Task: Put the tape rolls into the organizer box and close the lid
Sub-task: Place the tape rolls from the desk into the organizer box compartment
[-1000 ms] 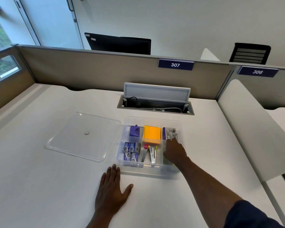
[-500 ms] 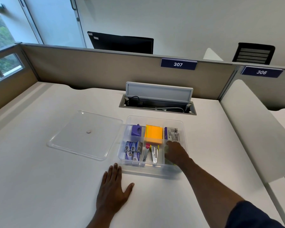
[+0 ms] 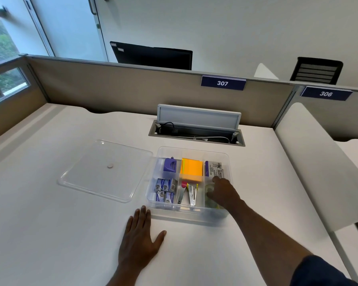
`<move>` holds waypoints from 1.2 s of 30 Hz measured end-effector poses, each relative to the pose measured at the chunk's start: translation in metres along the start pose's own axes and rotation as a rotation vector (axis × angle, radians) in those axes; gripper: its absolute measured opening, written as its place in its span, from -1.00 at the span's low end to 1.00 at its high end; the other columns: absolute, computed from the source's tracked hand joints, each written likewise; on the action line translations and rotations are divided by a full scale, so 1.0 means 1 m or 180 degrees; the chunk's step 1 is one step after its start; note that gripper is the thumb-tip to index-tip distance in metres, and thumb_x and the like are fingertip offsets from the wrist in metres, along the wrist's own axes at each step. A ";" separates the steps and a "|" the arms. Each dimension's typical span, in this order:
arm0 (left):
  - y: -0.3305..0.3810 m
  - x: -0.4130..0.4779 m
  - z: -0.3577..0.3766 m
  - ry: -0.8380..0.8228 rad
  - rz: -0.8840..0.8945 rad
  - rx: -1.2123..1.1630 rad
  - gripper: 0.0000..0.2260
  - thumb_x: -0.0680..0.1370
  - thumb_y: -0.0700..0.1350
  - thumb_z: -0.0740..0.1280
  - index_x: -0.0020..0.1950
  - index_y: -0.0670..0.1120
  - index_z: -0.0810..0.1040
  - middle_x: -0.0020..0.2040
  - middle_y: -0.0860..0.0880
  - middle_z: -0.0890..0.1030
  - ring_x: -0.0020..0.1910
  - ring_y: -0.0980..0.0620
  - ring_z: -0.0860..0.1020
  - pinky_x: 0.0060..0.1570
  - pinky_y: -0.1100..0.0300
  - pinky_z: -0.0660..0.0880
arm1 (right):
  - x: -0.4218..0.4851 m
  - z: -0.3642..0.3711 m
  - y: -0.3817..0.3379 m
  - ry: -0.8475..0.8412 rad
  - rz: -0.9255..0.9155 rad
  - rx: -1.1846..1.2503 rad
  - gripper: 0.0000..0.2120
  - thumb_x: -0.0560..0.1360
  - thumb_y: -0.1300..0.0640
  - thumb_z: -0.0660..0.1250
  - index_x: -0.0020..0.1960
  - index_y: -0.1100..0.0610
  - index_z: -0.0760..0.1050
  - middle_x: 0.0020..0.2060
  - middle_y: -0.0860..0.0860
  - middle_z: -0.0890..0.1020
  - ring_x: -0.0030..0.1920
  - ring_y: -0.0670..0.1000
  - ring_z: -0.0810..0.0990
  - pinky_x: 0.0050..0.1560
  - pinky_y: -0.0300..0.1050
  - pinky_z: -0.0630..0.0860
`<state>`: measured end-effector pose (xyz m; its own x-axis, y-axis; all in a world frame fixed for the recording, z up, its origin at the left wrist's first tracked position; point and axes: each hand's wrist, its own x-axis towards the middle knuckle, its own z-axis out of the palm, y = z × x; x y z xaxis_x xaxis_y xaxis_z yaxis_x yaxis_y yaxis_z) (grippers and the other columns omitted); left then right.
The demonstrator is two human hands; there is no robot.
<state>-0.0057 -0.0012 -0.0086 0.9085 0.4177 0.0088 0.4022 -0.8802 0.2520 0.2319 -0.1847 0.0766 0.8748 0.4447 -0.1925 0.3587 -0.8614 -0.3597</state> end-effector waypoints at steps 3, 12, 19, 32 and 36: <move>0.000 0.000 0.001 0.0008 0.0006 0.0024 -0.20 0.48 0.39 -0.01 0.53 -0.13 0.04 0.55 -0.07 0.03 0.54 -0.02 0.00 0.42 0.22 -0.31 | 0.000 -0.008 0.003 0.0081 0.0018 0.0072 -0.54 0.45 0.04 0.38 0.24 0.25 0.39 0.21 0.22 0.56 0.15 0.20 0.57 0.15 0.00 0.55; 0.000 0.001 0.000 -0.0027 -0.0002 0.0052 -0.19 0.47 0.40 -0.06 0.52 -0.16 0.12 0.54 -0.10 0.11 0.53 -0.05 0.08 0.44 0.16 -0.19 | 0.001 -0.018 0.001 -0.0614 -0.0122 -0.0645 -0.59 0.37 0.18 0.45 0.18 0.28 0.49 0.15 0.20 0.61 0.09 0.16 0.63 0.06 -0.05 0.58; 0.002 0.000 -0.002 -0.0084 -0.0024 0.0047 -0.19 0.47 0.40 -0.08 0.51 -0.17 0.16 0.53 -0.12 0.16 0.52 -0.07 0.14 0.43 0.20 -0.23 | -0.004 -0.004 0.000 -0.0644 -0.0303 -0.1040 -0.63 0.43 0.21 0.38 0.21 0.27 0.48 0.16 0.18 0.59 0.16 0.18 0.59 0.15 0.03 0.57; 0.002 0.000 0.000 -0.0012 -0.0024 0.0059 -0.17 0.46 0.41 -0.11 0.51 -0.17 0.09 0.54 -0.10 0.09 0.53 -0.05 0.09 0.44 0.16 -0.17 | -0.004 -0.003 -0.012 -0.0552 -0.0205 -0.0644 -0.58 0.34 0.17 0.49 0.14 0.28 0.50 0.09 0.17 0.63 0.09 0.16 0.63 0.08 -0.06 0.56; 0.001 -0.001 -0.001 -0.0042 -0.0020 0.0059 -0.16 0.45 0.42 -0.13 0.51 -0.16 0.09 0.55 -0.10 0.10 0.53 -0.04 0.09 0.46 0.15 -0.14 | -0.001 -0.005 -0.013 -0.0727 -0.0063 -0.0304 -0.56 0.34 0.15 0.51 0.15 0.30 0.52 0.13 0.19 0.62 0.12 0.15 0.61 0.11 -0.11 0.54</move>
<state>-0.0061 -0.0023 -0.0074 0.9073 0.4204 -0.0054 0.4099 -0.8816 0.2340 0.2279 -0.1752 0.0857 0.7749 0.4964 -0.3914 0.4138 -0.8664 -0.2795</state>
